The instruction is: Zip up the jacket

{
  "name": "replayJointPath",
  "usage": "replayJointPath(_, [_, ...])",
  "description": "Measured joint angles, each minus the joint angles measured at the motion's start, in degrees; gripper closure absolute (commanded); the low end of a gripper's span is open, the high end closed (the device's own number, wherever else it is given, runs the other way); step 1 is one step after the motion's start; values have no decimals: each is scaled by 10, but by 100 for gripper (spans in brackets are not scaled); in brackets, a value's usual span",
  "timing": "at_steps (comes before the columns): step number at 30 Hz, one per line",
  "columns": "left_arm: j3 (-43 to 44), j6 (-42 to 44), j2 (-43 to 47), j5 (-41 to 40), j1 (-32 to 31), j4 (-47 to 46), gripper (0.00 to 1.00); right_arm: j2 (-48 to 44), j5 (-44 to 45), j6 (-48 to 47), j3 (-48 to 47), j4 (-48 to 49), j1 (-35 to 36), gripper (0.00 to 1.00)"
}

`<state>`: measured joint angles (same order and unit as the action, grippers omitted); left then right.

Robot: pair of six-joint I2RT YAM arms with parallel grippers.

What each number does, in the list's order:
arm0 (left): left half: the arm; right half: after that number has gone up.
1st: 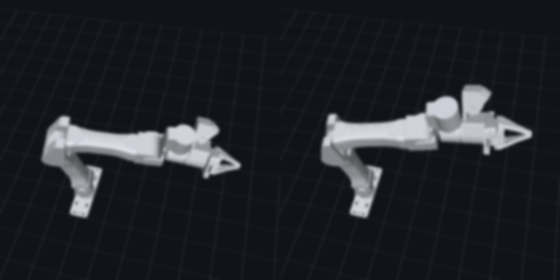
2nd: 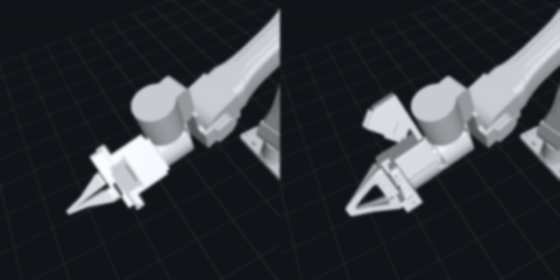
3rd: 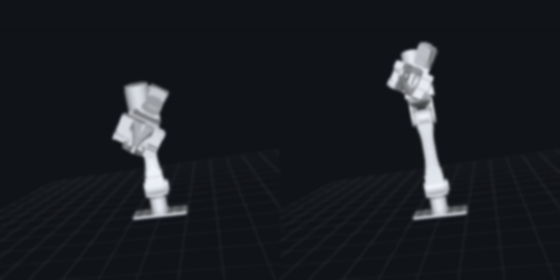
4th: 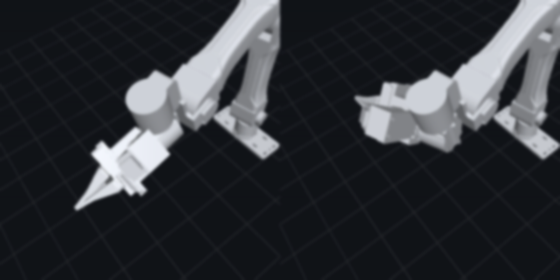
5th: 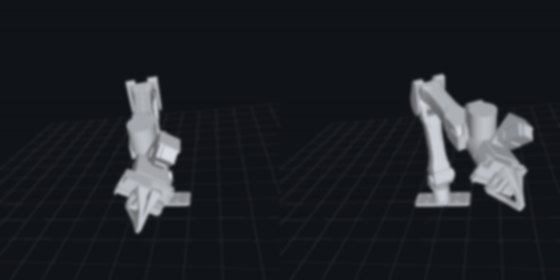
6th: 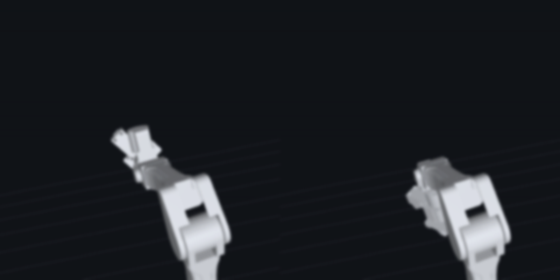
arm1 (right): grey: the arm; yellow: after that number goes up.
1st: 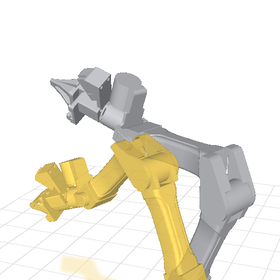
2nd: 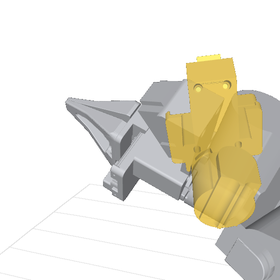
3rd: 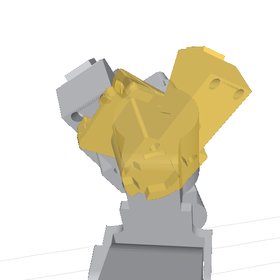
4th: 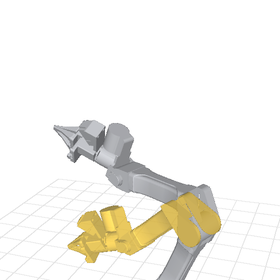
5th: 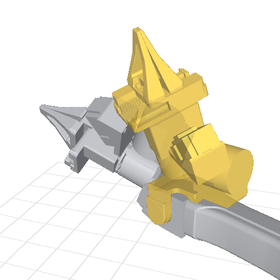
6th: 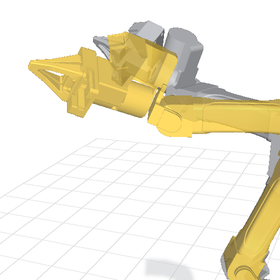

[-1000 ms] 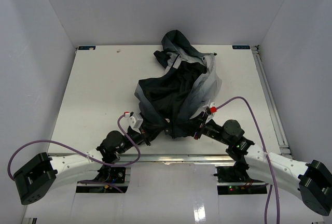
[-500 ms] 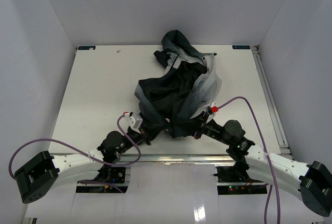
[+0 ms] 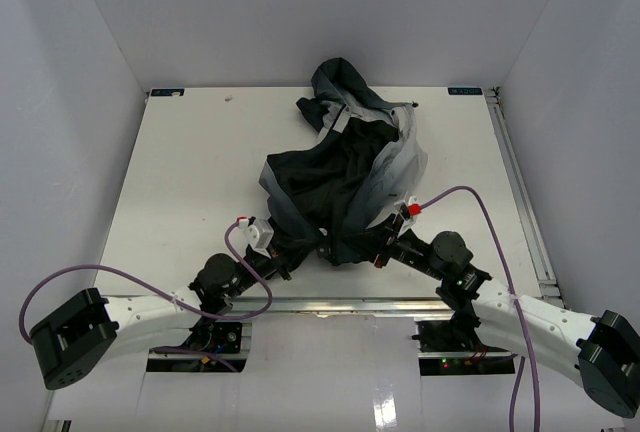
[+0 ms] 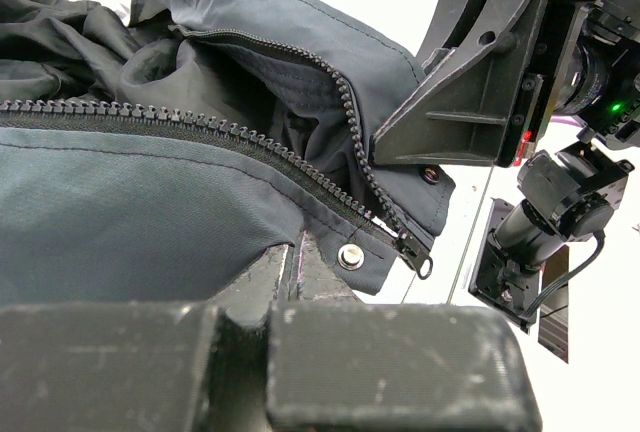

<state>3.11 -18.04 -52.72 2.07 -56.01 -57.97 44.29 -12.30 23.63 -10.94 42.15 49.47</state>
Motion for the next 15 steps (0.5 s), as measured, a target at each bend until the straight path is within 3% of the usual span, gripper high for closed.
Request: replayJointPath(15, [0, 0, -21, -2, 0, -13, 100, -1, 2, 9, 0, 0, 0, 92])
